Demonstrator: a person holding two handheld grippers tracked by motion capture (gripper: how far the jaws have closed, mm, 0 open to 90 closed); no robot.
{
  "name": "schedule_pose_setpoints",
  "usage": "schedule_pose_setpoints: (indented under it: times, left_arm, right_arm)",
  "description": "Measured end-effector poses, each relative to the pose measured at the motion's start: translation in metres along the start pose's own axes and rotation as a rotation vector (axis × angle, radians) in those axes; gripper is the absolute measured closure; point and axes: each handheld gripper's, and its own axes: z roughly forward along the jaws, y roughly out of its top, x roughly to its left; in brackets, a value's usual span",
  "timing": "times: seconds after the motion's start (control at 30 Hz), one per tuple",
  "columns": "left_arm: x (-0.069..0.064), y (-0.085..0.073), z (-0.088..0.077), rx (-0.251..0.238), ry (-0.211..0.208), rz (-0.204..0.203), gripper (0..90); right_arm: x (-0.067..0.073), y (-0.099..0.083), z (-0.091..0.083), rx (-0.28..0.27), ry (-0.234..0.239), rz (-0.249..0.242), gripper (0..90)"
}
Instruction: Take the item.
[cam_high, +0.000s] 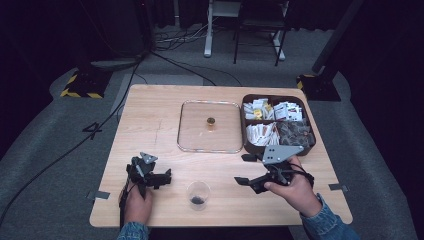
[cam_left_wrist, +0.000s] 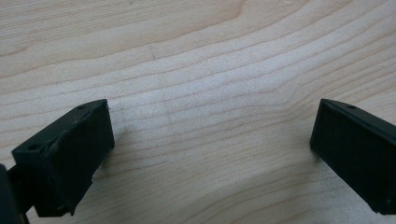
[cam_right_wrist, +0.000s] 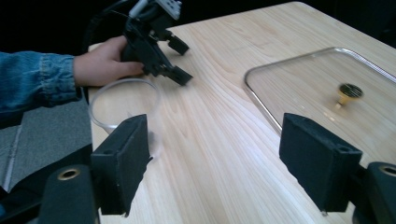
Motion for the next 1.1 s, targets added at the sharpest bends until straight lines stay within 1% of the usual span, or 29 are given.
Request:
schedule_pose_setpoints:
  times: [0.13, 0.23, 0.4, 0.57, 0.67, 0.7, 0.73, 0.9, 1.0, 1.1]
  left_arm:
    - [0.000, 0.000, 0.000, 0.000, 0.000, 0.000, 0.0]
    - [0.000, 0.000, 0.000, 0.000, 0.000, 0.000, 0.0]
    - [0.000, 0.000, 0.000, -0.001, 0.000, 0.000, 0.0]
    - [0.000, 0.000, 0.000, 0.000, 0.000, 0.000, 0.0]
    - [0.000, 0.000, 0.000, 0.000, 0.000, 0.000, 0.0]
    - [0.000, 0.000, 0.000, 0.000, 0.000, 0.000, 0.0]
    - [0.000, 0.000, 0.000, -0.001, 0.001, 0.000, 0.0]
    - [0.000, 0.000, 0.000, -0.001, 0.000, 0.000, 0.0]
    - [0.000, 0.000, 0.000, 0.001, 0.000, 0.001, 0.0]
    - [0.000, 0.000, 0.000, 0.001, 0.000, 0.001, 0.0]
  right_arm:
    - [-0.009, -0.009, -0.010, 0.010, -0.039, 0.017, 22.8]
    - [-0.017, -0.016, -0.016, 0.030, -0.070, 0.013, 21.7]
    - [-0.029, -0.032, -0.021, 0.061, -0.096, 0.044, 20.5]
    - [-0.036, -0.051, -0.023, 0.100, -0.116, 0.078, 20.0]
    - [-0.041, -0.067, -0.021, 0.135, -0.125, 0.095, 20.4]
    - [-0.042, -0.073, -0.018, 0.155, -0.127, 0.098, 20.4]
    - [-0.043, -0.079, -0.016, 0.176, -0.127, 0.100, 20.4]
    - [-0.045, -0.105, -0.007, 0.243, -0.120, 0.125, 20.0]
    - [-0.044, -0.116, -0.005, 0.268, -0.122, 0.128, 19.1]
    - [-0.043, -0.124, -0.004, 0.277, -0.121, 0.134, 18.6]
